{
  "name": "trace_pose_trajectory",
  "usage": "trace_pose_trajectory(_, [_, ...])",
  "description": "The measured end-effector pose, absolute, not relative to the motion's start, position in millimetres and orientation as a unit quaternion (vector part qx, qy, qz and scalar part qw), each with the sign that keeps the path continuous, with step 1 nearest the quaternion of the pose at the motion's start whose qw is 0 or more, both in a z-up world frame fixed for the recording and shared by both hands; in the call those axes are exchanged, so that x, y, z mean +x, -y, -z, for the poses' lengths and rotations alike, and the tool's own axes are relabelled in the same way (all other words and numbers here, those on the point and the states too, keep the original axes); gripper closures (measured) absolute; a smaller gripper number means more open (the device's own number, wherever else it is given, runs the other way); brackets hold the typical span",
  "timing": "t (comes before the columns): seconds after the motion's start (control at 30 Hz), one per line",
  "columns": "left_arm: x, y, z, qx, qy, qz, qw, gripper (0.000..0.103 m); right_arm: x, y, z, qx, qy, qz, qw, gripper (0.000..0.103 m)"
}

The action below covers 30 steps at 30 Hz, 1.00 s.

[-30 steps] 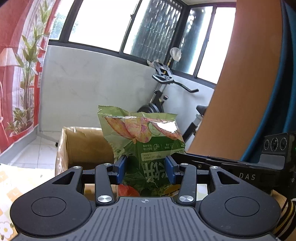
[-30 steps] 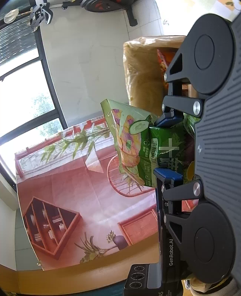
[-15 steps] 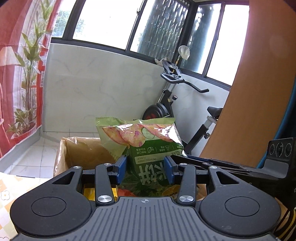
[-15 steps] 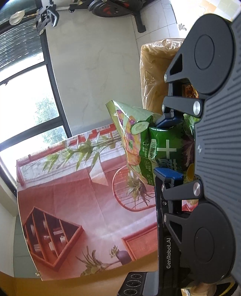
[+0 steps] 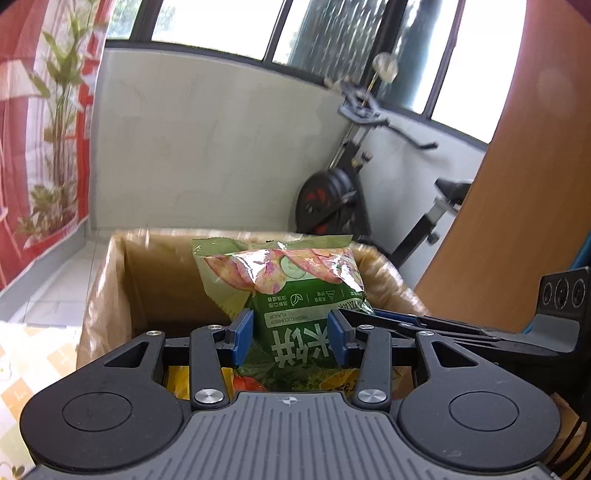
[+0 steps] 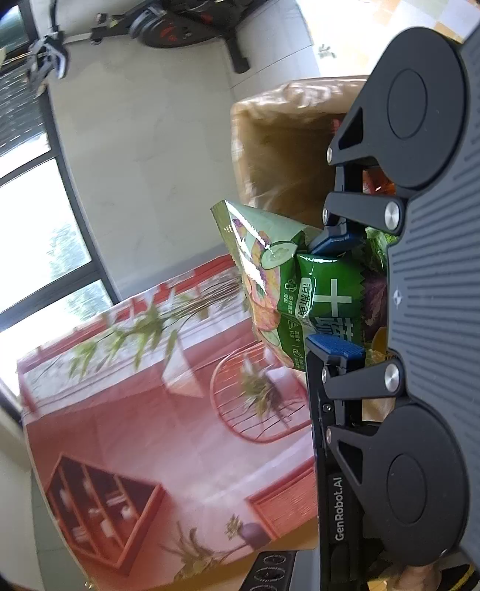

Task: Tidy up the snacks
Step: 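Open both tools to drop the green chip bag into the box, then move both tools back down to the snack pile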

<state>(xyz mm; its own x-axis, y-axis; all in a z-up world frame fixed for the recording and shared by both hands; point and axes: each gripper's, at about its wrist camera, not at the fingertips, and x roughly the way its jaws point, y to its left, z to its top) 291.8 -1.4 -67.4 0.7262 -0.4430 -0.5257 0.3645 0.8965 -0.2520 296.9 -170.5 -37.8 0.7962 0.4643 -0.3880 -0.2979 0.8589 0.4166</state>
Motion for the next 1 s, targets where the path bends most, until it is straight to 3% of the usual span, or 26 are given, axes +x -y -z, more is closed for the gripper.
trace_pose_trajectory(0.1, [292,-1,72,-0.063,-0.308,0.213,0.925,0.058,304,170,48,0.171,-0.275,-0.196,0.926,0.054])
trace_pose_trajectory(0.23, [292,-5,73,-0.052,-0.316,0.189,0.928,0.046,304,172,52,0.171,-0.284,-0.181,0.926,0.049])
trace_pose_trajectory(0.43, [281,-21,65,-0.060,-0.307,0.175,0.934,0.041,293,173,44,0.145,-0.282,-0.142,0.938,0.042])
trace_pose_trajectory(1.0, [209,-46,45,-0.025,-0.264,0.155,0.952,0.041,213,172,25,0.067,-0.217,-0.128,0.965,0.041])
